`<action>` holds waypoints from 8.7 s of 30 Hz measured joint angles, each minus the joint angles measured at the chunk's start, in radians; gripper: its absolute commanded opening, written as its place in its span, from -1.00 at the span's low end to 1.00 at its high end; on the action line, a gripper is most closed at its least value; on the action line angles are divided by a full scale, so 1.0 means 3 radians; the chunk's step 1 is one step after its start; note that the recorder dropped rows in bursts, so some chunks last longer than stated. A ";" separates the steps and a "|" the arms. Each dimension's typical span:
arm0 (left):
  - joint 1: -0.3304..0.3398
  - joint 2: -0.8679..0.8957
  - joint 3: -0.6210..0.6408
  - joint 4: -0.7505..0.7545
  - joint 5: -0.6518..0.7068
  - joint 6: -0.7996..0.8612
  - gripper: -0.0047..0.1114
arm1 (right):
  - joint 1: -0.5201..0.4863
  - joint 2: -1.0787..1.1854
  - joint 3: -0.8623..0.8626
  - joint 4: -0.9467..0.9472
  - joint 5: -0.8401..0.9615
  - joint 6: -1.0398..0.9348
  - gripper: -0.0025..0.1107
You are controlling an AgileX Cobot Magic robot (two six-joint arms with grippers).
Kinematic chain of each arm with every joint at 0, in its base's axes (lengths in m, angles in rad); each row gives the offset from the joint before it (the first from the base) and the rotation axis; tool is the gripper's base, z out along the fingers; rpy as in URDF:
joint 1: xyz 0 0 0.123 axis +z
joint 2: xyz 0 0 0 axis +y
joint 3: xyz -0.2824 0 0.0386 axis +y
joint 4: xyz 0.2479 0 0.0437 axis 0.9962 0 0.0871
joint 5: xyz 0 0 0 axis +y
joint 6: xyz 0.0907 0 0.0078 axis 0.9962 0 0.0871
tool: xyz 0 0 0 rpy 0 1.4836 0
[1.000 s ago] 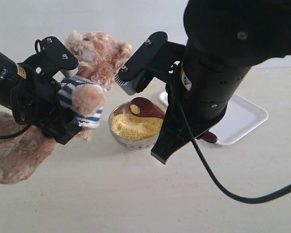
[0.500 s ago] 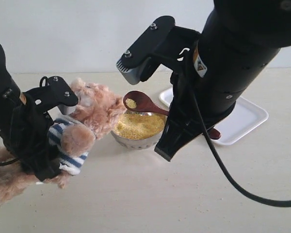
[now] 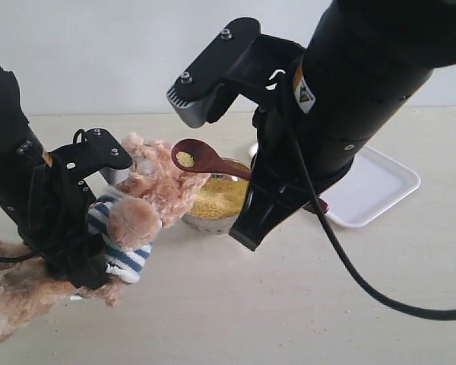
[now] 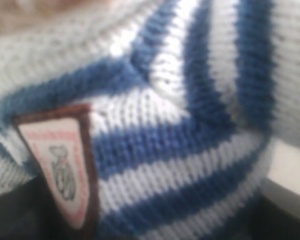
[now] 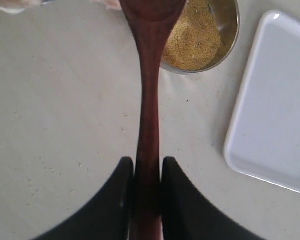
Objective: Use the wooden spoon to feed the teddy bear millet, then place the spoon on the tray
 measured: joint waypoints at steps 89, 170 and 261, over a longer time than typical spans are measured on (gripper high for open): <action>-0.0044 0.0000 -0.0276 -0.0433 0.0667 0.0236 -0.83 | 0.0942 0.1225 -0.0437 -0.2706 0.0657 -0.0327 -0.96; -0.0044 0.0000 -0.0276 0.0160 0.0579 -0.0408 -0.83 | -0.0149 0.1285 -0.0437 -0.1689 0.0663 -0.0520 -0.96; -0.0044 0.0000 -0.0276 0.0166 0.0564 -0.0408 -0.83 | -0.0043 0.1574 -0.0779 -0.1281 0.0649 -0.0338 -0.96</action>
